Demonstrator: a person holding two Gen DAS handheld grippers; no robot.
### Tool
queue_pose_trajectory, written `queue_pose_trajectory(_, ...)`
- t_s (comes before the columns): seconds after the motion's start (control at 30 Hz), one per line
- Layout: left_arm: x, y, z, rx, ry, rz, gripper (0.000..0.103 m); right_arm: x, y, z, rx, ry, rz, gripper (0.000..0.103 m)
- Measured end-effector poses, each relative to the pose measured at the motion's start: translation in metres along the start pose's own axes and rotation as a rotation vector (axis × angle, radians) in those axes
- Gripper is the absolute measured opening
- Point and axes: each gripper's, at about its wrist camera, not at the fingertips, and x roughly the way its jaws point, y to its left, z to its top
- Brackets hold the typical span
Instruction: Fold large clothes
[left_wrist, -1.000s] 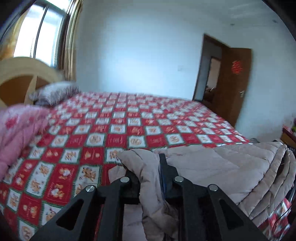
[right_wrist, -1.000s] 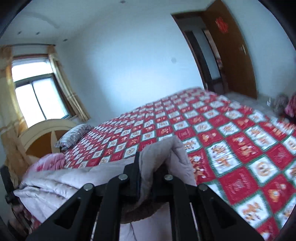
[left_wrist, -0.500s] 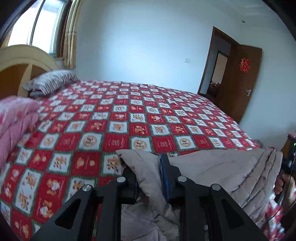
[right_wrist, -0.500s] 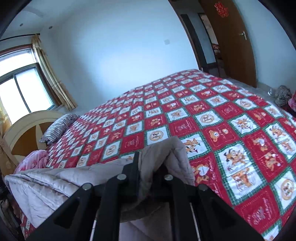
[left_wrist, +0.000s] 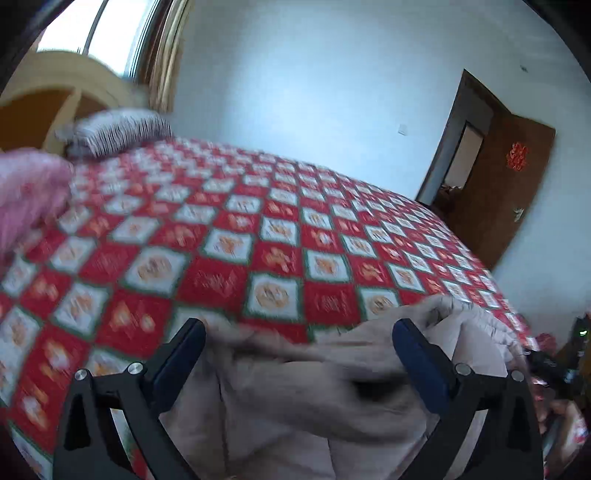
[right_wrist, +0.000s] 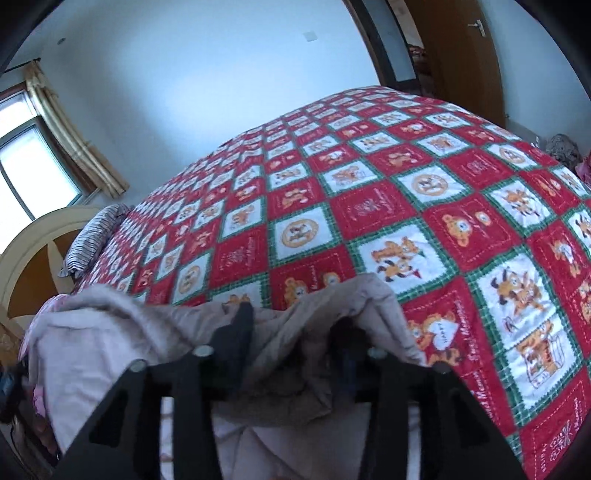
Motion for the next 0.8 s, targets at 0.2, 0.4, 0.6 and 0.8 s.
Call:
queue_pose_trajectory(0.2,-0.023,-0.038,0.006,0.193,-0.153,0.218,0.102,-0.009,0.014,0.007,-0.03,-0.073,-0.01,0.075)
queue_pose_trajectory(0.4,-0.011,-0.079,-0.017,0.259,-0.181,0.318,0.102,-0.015,0.042,0.004,-0.054,-0.192,-0.11,0.096)
queue_pose_trajectory(0.6,0.017,-0.118,-0.044,0.388,-0.147,0.318,0.102,-0.014,0.097,-0.022,-0.213,-0.17,-0.136,0.1)
queue_pose_trajectory(0.8,0.071,-0.083,-0.05,0.246,0.036,0.349,0.102,0.028,0.117,-0.041,-0.374,-0.113,-0.159,0.101)
